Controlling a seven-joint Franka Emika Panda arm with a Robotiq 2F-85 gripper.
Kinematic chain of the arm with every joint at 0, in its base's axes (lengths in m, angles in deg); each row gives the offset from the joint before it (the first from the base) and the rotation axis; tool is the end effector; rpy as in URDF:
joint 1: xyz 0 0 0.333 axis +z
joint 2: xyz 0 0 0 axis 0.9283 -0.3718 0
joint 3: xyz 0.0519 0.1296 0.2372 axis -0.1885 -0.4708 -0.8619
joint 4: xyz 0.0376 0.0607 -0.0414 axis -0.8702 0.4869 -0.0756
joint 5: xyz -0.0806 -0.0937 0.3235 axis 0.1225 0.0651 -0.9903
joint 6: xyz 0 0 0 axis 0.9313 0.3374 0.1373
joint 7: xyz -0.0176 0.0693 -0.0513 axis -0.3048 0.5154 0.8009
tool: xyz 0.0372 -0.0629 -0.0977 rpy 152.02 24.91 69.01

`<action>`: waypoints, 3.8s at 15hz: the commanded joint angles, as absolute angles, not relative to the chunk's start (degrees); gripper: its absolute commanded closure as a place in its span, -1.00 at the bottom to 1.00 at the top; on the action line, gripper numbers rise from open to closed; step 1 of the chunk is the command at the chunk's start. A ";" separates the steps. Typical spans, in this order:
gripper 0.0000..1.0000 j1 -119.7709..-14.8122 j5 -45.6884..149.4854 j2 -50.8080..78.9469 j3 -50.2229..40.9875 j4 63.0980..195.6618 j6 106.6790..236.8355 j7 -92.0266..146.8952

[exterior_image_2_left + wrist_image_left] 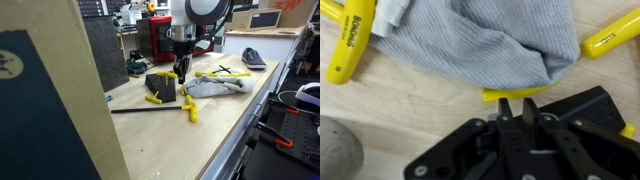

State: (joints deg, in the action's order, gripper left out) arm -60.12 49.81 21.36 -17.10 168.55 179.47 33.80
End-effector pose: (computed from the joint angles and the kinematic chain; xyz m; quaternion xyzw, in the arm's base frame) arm 0.4723 0.1413 0.2645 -0.9863 -0.1640 -0.0133 0.0089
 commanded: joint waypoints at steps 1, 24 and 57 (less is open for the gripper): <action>-0.05 -59.79 47.66 21.41 -17.74 167.33 176.14 33.61; 0.33 -58.80 46.40 16.11 -17.01 163.79 172.22 24.34; 0.34 -59.76 49.30 14.78 -15.54 163.72 171.96 26.08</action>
